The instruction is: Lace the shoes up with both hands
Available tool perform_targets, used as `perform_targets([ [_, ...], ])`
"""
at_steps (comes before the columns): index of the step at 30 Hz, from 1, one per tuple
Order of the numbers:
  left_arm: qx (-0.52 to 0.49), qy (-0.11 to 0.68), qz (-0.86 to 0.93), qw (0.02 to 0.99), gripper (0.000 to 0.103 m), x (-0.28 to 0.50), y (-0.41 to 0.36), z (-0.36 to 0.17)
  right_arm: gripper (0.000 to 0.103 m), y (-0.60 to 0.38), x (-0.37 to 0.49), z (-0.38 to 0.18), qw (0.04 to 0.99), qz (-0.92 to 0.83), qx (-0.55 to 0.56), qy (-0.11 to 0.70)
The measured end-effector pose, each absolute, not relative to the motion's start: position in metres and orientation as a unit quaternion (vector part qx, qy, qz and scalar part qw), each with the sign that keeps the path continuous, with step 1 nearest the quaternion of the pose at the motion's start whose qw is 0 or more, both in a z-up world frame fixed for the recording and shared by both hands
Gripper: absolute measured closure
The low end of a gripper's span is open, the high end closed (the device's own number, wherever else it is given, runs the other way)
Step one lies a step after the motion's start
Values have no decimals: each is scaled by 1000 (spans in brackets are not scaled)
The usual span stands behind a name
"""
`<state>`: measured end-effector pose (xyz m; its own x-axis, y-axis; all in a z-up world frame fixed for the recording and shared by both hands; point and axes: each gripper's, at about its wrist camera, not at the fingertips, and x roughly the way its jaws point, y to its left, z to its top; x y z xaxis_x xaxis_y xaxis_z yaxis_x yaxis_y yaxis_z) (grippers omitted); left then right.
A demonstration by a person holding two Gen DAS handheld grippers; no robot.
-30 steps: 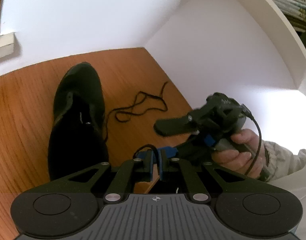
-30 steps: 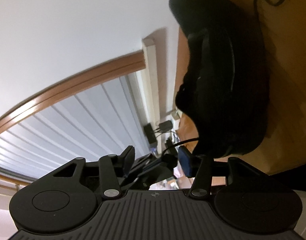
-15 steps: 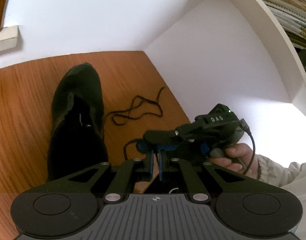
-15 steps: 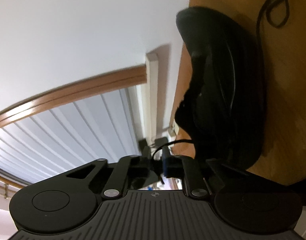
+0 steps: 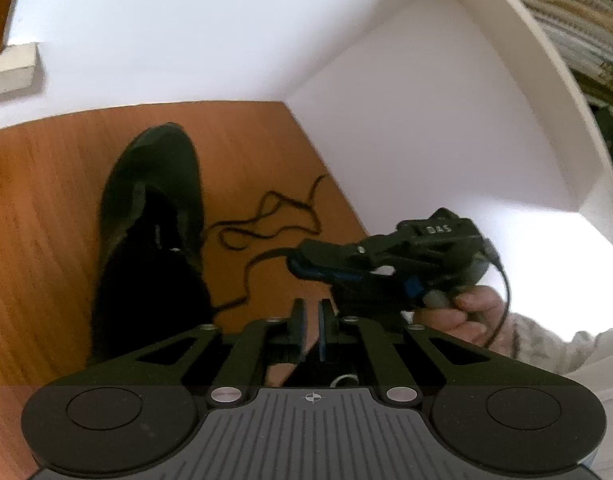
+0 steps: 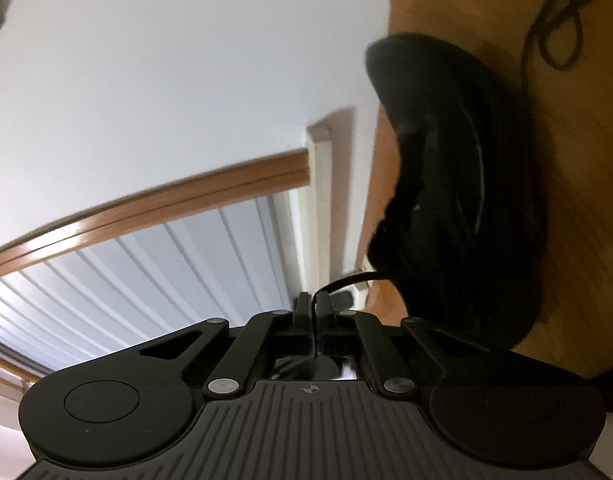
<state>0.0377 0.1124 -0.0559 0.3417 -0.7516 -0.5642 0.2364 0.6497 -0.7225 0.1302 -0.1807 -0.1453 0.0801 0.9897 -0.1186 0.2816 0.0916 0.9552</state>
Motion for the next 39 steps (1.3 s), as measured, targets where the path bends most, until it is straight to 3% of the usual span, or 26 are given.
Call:
perform_targets([
  [14, -327, 450, -338, 759, 95, 37, 104, -56, 98, -168, 136, -113, 541, 425, 487, 538],
  [16, -329, 451, -334, 759, 82, 37, 104, -56, 98, -169, 135, -113, 543, 428, 484, 537],
  [17, -329, 449, -336, 760, 65, 37, 104, -55, 98, -169, 135, -113, 544, 428, 482, 536],
  [18, -328, 445, -340, 761, 54, 36, 104, -54, 98, -169, 135, -112, 546, 428, 481, 536],
  [26, -336, 444, -334, 761, 54, 37, 104, -56, 98, -170, 133, -111, 544, 434, 480, 534],
  [29, -343, 445, -331, 758, 57, 37, 106, -59, 98, -170, 133, -111, 542, 437, 481, 534],
  [31, -342, 450, -327, 757, 67, 37, 106, -60, 98, -170, 132, -110, 540, 438, 481, 534],
  [39, -350, 458, -308, 757, 68, 34, 115, -65, 98, -173, 131, -109, 538, 442, 482, 532],
])
